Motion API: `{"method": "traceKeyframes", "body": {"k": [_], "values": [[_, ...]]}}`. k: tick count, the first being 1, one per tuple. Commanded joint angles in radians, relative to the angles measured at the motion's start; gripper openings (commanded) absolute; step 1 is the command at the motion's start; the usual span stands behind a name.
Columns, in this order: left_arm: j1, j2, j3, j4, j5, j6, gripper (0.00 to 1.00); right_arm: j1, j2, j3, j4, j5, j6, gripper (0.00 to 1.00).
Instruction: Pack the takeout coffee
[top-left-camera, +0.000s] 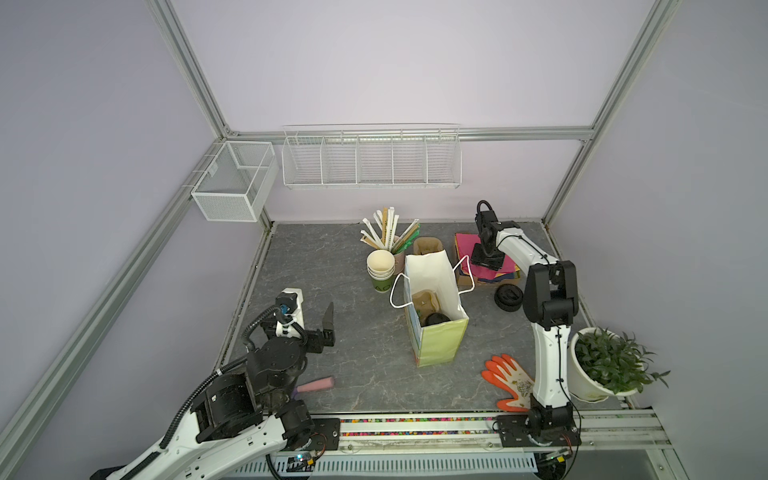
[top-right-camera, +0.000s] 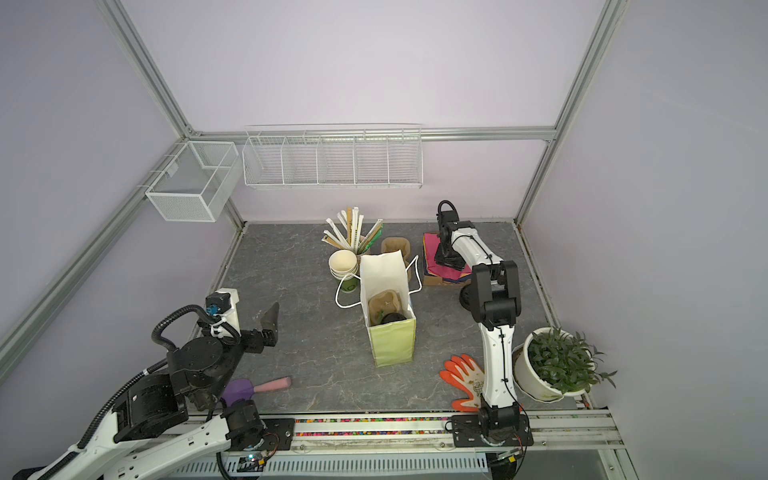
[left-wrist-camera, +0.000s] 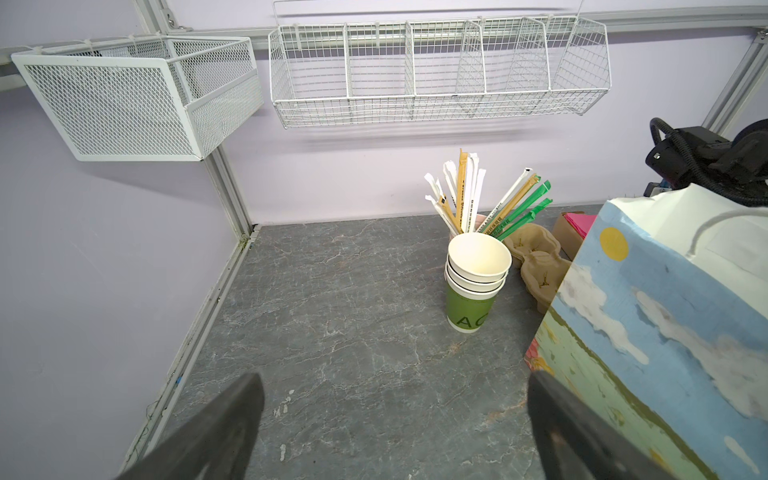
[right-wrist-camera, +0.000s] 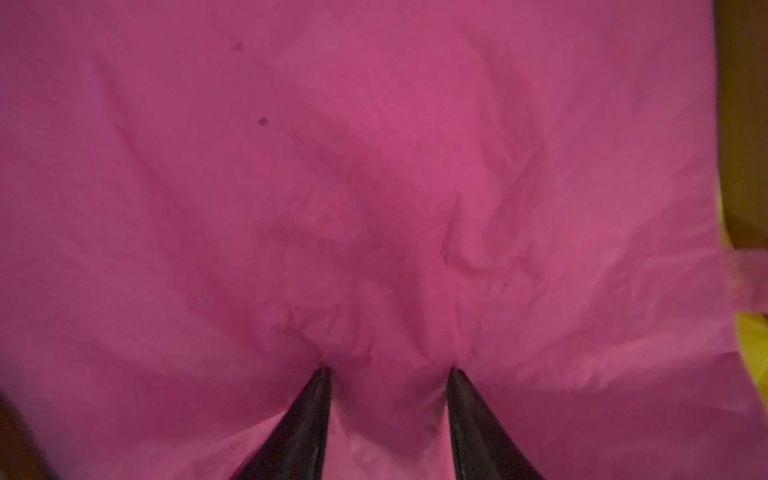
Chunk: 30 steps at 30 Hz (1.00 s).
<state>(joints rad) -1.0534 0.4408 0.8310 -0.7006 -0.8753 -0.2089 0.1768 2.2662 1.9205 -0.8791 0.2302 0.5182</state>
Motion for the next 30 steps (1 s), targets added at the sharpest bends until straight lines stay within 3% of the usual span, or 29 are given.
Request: {"method": "traceKeyframes", "body": {"k": [1, 30], "values": [[0.006, 0.005, -0.008, 0.001, -0.018, -0.001, 0.99, -0.008, -0.043, -0.031, 0.007, -0.007, 0.000, 0.45], [0.007, 0.010, -0.010, 0.004, -0.017, 0.005, 0.99, -0.019, -0.171, -0.107, 0.060, 0.004, 0.023, 0.24]]}}
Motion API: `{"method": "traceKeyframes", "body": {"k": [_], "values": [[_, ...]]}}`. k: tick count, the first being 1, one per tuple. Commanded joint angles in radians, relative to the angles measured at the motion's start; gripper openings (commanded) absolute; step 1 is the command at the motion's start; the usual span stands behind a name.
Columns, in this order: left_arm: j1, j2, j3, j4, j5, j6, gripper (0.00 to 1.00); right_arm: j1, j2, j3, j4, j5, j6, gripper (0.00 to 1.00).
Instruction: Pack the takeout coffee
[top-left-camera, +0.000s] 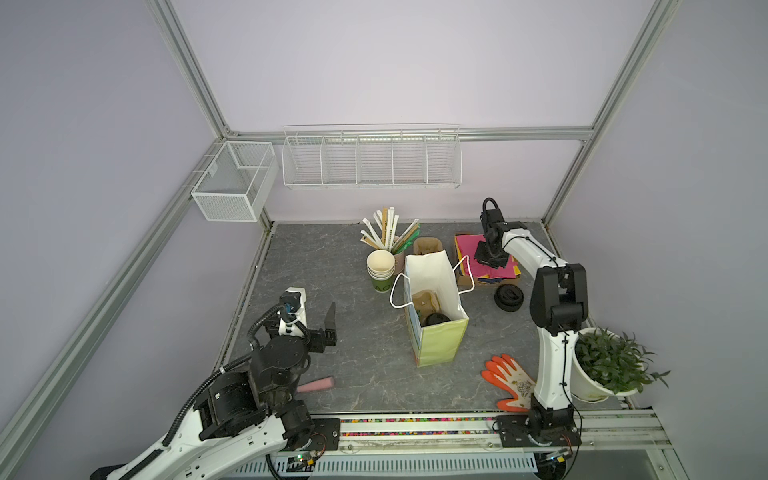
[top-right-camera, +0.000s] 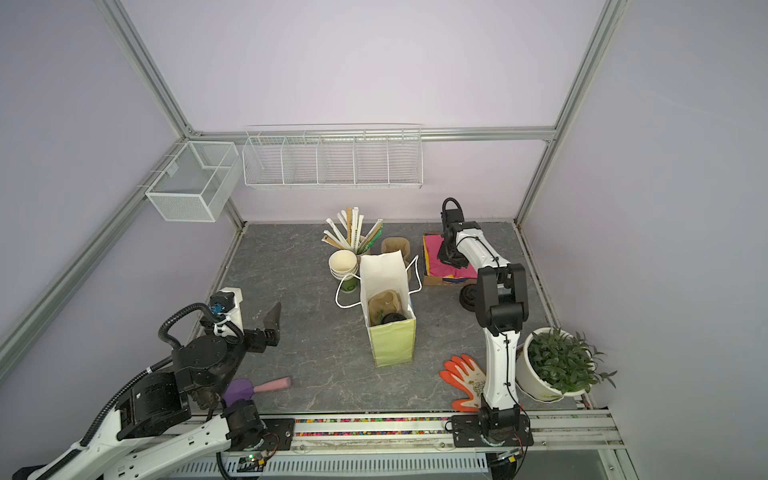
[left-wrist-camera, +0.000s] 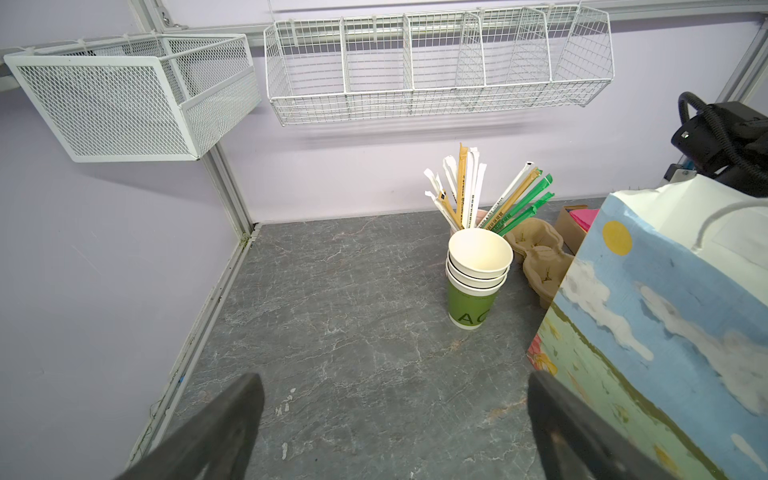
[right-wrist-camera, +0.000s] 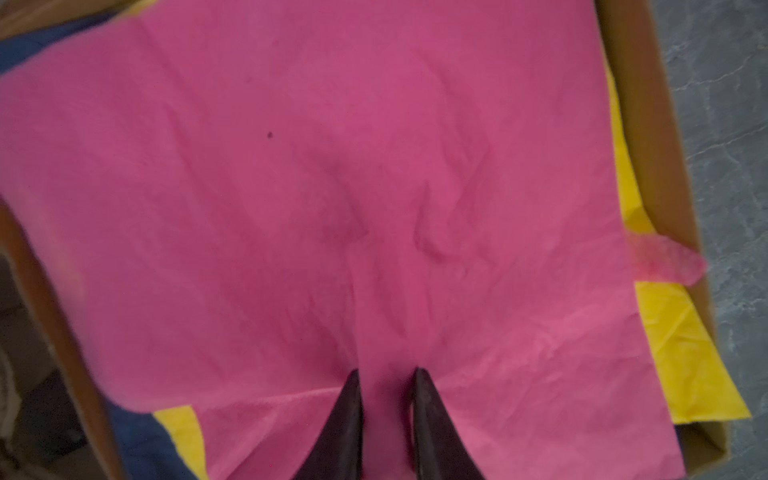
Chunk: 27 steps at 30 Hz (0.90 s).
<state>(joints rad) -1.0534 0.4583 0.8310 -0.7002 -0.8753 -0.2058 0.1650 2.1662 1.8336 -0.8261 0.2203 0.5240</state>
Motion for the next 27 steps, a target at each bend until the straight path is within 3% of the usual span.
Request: {"method": "traceKeyframes", "body": {"k": [1, 9, 14, 15, 20, 27], "values": [[0.007, -0.007, -0.010, 0.004, -0.015, 0.002, 0.99, -0.007, -0.088, -0.031, 0.016, 0.013, 0.016, 0.24], [0.007, -0.002, -0.008, 0.004, -0.011, 0.003, 0.99, -0.009, -0.181, -0.112, 0.066, -0.002, 0.016, 0.15], [0.007, 0.000, -0.008, 0.002, -0.009, 0.001, 0.99, -0.011, -0.204, -0.139, 0.106, -0.042, -0.008, 0.15], [0.007, 0.000, -0.008, 0.002, -0.009, 0.002, 0.99, -0.013, -0.195, -0.135, 0.102, -0.050, -0.011, 0.18], [0.007, 0.000, -0.010, 0.001, -0.006, 0.000, 0.99, -0.019, -0.161, -0.156, 0.109, -0.070, -0.023, 0.64], [0.007, 0.018, -0.010, 0.002, 0.001, 0.003, 0.99, -0.032, -0.060, -0.126, 0.103, -0.091, -0.044, 0.67]]}}
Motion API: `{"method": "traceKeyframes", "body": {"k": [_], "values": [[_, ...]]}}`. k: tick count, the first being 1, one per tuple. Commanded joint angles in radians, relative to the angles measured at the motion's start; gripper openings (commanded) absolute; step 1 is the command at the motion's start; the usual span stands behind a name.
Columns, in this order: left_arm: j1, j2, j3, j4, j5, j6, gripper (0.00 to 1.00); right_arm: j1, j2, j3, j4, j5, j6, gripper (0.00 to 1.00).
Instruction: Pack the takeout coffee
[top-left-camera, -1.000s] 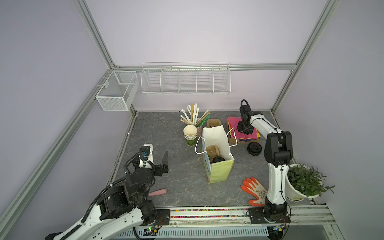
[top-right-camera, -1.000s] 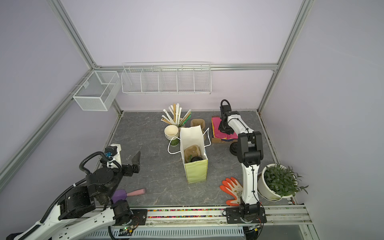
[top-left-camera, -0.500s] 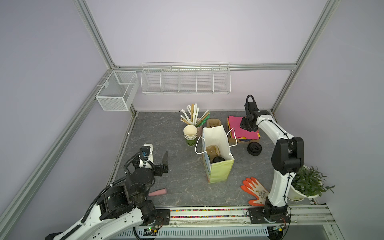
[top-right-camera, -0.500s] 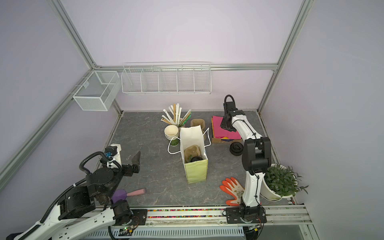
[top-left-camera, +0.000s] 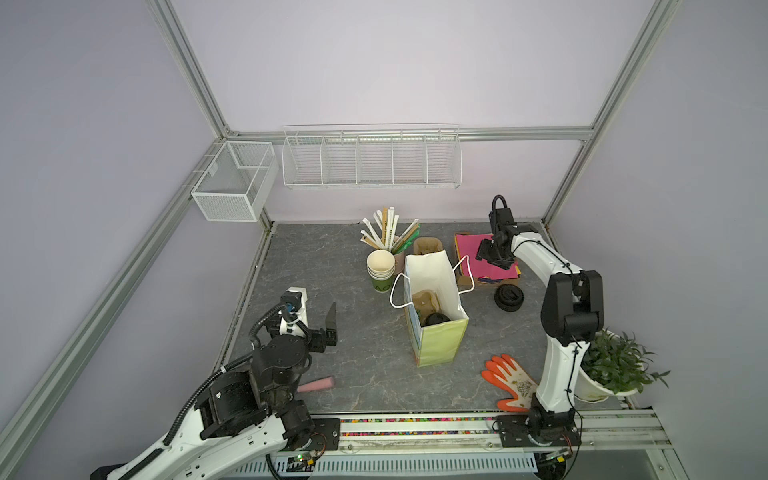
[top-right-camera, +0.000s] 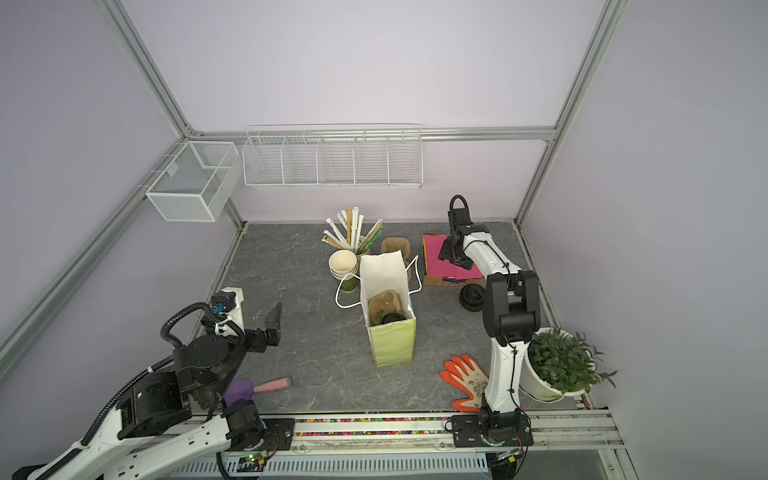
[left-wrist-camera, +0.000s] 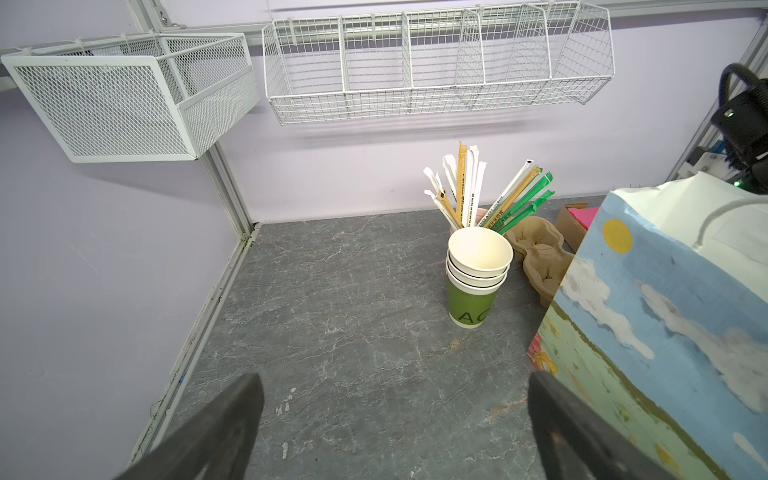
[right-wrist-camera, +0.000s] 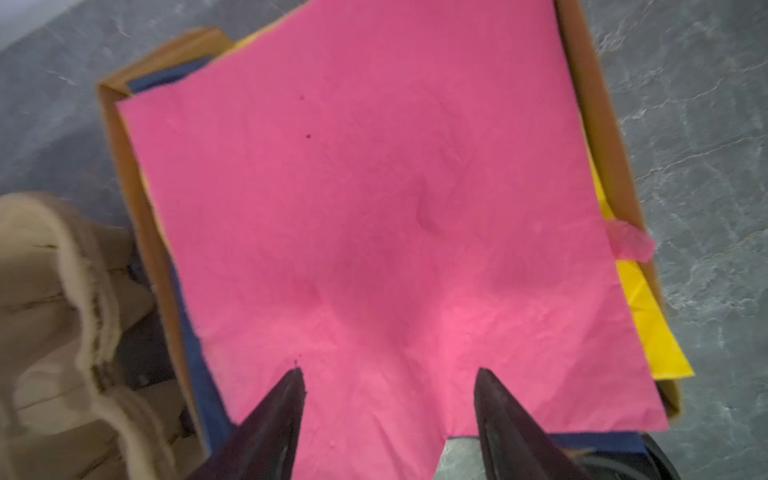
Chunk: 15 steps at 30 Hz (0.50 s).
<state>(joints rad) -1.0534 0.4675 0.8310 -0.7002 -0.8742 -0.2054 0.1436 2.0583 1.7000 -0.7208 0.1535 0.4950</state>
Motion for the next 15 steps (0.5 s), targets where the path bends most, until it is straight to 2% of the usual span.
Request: {"method": "traceKeyframes", "body": {"k": [1, 6, 10, 15], "values": [[0.007, 0.010, -0.010, 0.004, 0.001, 0.001, 0.99, -0.010, 0.056, 0.007, 0.005, -0.031, -0.016, 0.67], [0.007, 0.010, -0.010, 0.006, -0.003, 0.004, 0.99, -0.010, 0.082, 0.005, 0.023, -0.038, -0.013, 0.58], [0.007, 0.014, -0.011, 0.006, -0.002, 0.005, 0.99, -0.012, 0.071, 0.001, 0.027, -0.031, -0.006, 0.41], [0.007, 0.014, -0.012, 0.010, -0.002, 0.008, 0.99, -0.013, 0.051, -0.018, 0.047, -0.034, -0.009, 0.29]]}}
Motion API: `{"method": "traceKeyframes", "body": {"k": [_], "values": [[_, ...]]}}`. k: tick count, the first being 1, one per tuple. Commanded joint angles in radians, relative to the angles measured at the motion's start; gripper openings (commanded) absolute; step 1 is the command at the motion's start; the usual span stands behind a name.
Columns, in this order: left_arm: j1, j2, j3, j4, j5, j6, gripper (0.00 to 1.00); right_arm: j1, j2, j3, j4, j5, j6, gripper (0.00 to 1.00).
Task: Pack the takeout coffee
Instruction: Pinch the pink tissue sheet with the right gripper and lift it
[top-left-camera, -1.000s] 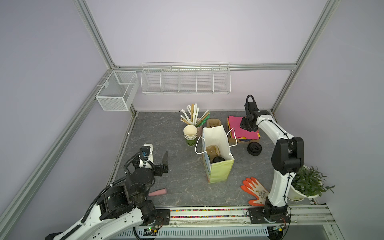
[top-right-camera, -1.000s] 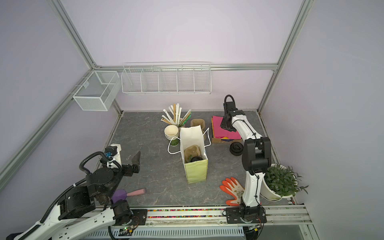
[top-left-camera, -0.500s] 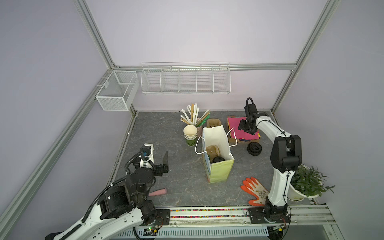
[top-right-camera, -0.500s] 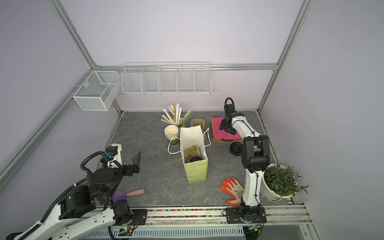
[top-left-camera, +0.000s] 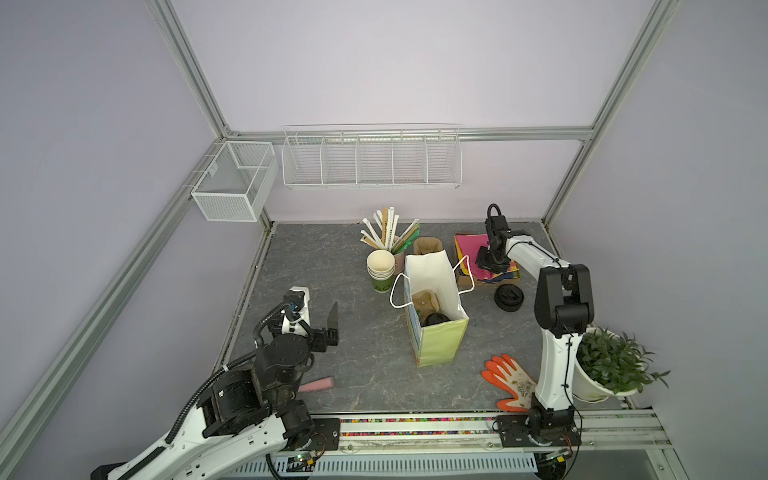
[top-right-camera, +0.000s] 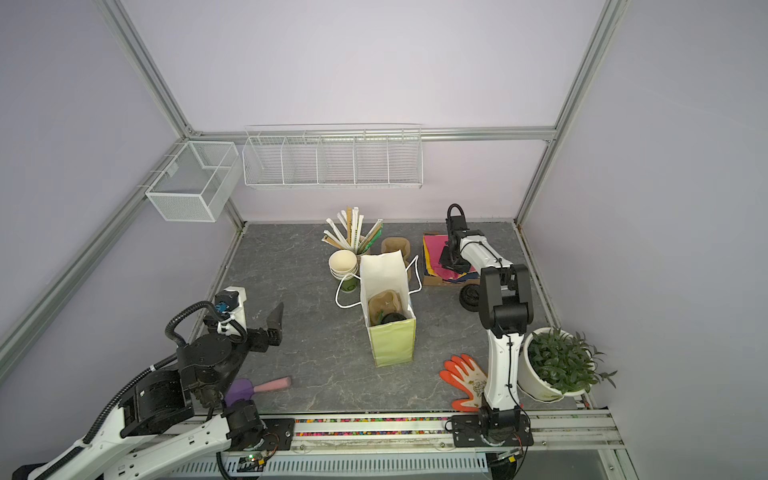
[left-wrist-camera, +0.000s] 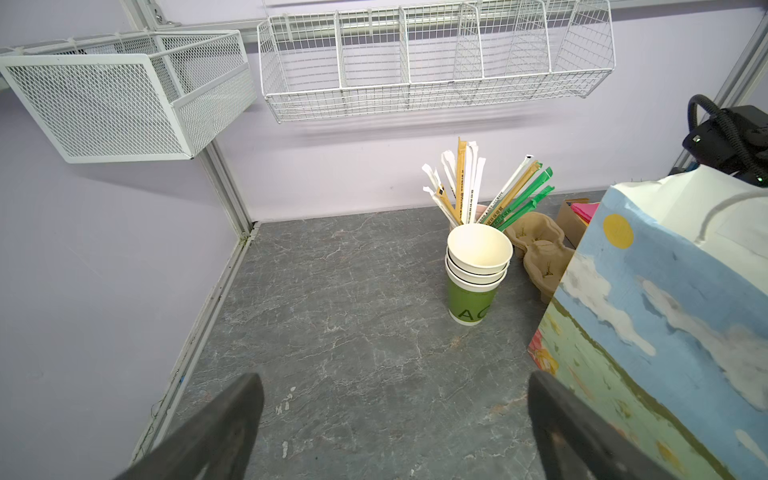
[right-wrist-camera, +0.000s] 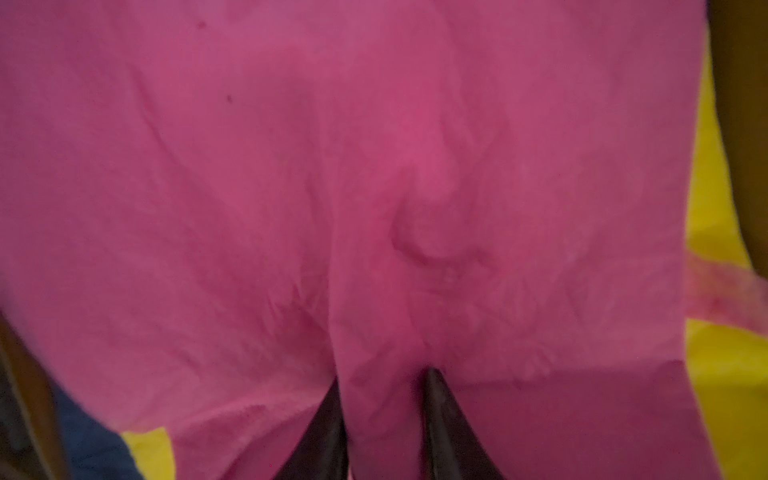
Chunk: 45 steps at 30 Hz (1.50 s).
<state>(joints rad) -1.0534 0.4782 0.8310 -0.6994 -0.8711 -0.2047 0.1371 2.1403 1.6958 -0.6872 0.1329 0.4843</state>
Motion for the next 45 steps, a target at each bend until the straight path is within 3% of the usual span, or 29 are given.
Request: {"method": "traceKeyframes", "body": {"k": [1, 18, 33, 36, 45], "values": [[0.007, 0.003, -0.011, 0.009, -0.005, 0.007, 0.99, -0.007, -0.028, -0.008, 0.007, -0.014, 0.002, 0.28], [0.009, 0.001, -0.011, 0.006, 0.000, 0.008, 0.99, -0.008, -0.121, -0.033, -0.008, 0.008, 0.027, 0.08], [0.009, 0.008, -0.009, 0.003, 0.007, 0.004, 0.99, -0.008, -0.288, -0.079, -0.007, 0.002, 0.041, 0.07], [0.009, 0.010, -0.010, 0.004, 0.008, 0.004, 0.99, -0.008, -0.384, -0.087, -0.018, -0.014, 0.048, 0.07], [0.010, 0.021, -0.006, -0.001, 0.017, 0.000, 0.99, 0.046, -0.857, -0.234, 0.042, -0.144, 0.046, 0.07]]}}
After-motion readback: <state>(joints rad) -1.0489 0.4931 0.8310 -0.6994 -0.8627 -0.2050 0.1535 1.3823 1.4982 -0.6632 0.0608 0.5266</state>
